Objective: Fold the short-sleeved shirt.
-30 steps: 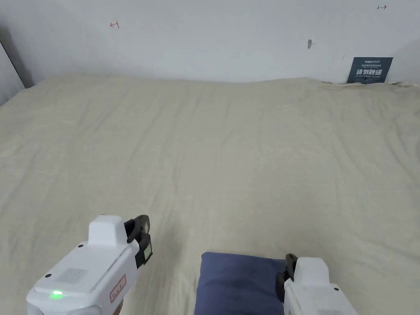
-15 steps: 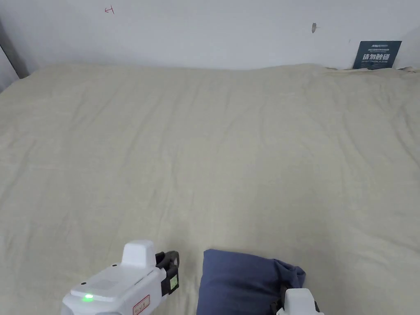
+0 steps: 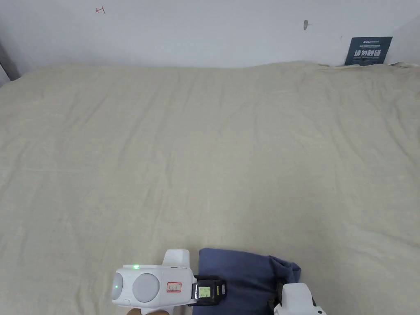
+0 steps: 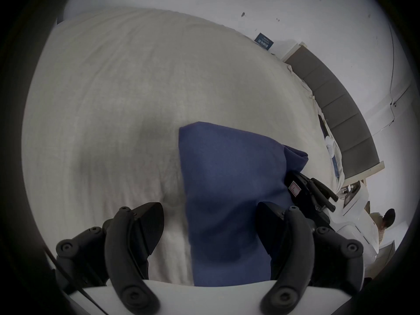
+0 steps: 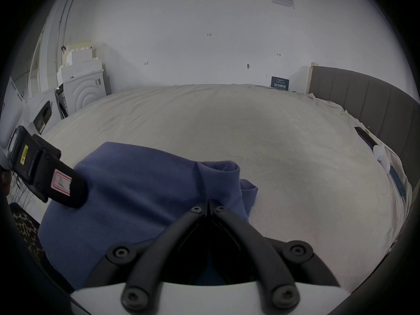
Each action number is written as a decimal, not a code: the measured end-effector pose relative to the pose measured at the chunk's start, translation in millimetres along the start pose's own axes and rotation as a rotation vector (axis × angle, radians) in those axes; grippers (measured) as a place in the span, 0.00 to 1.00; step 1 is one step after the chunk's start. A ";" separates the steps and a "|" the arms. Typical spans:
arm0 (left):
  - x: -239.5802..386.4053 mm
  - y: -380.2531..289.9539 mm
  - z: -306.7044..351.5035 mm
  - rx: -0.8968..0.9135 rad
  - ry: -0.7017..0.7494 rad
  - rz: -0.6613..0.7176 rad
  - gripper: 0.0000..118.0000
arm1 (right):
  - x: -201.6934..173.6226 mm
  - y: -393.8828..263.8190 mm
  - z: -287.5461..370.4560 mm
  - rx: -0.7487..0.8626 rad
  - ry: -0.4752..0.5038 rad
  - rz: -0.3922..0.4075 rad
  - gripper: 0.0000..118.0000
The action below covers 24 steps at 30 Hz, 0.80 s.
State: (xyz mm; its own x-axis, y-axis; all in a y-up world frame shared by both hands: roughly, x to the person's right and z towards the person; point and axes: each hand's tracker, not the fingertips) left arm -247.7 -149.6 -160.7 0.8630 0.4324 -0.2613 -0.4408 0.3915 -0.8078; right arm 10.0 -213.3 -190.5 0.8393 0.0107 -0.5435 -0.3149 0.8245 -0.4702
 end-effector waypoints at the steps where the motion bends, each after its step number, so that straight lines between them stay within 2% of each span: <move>1: 1.2 1.8 -1.0 -0.010 -0.001 -0.012 0.72 | 0.2 0.0 0.0 0.000 0.001 -0.003 0.00; 2: -0.7 2.0 -2.6 -0.025 0.005 -0.029 0.68 | 0.2 0.0 -0.1 0.000 0.002 -0.004 0.00; 4: 0.7 4.1 -1.1 -0.034 -0.009 -0.054 0.46 | 0.4 -0.5 -0.1 0.002 0.003 0.002 0.00; 5: 0.6 5.5 -1.5 -0.046 -0.075 -0.039 0.44 | 0.5 -0.5 -0.1 0.002 0.002 0.006 0.00; 7: 5.9 5.0 -2.0 -0.045 -0.022 -0.044 0.41 | 1.4 -0.3 -0.2 0.000 0.005 -0.001 0.00; 8: 6.6 5.0 -3.5 -0.051 -0.020 -0.070 0.37 | 1.8 0.5 0.5 -0.001 0.007 -0.006 0.00; 10: 5.3 5.2 -2.3 -0.054 -0.027 -0.056 0.22 | 2.2 1.4 0.8 -0.004 0.009 -0.010 0.00; 12: 2.3 7.7 0.5 -0.046 -0.071 -0.014 0.19 | 2.6 3.8 1.1 -0.010 0.011 -0.005 0.00; 17: 8.2 5.5 5.7 -0.026 -0.033 -0.069 0.16 | 12.2 21.0 8.6 -0.033 0.042 -0.031 0.00; 24: -1.4 19.1 37.9 0.051 -0.024 -0.098 0.15 | 29.4 83.0 55.0 0.155 0.048 -0.038 0.00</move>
State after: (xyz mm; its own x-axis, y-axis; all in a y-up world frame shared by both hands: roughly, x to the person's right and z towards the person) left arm -266.7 -112.0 -155.8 0.8966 0.4091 -0.1695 -0.3672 0.4730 -0.8009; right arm 32.9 -113.5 -207.2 0.8259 -0.0461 -0.5620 -0.2084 0.9011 -0.3802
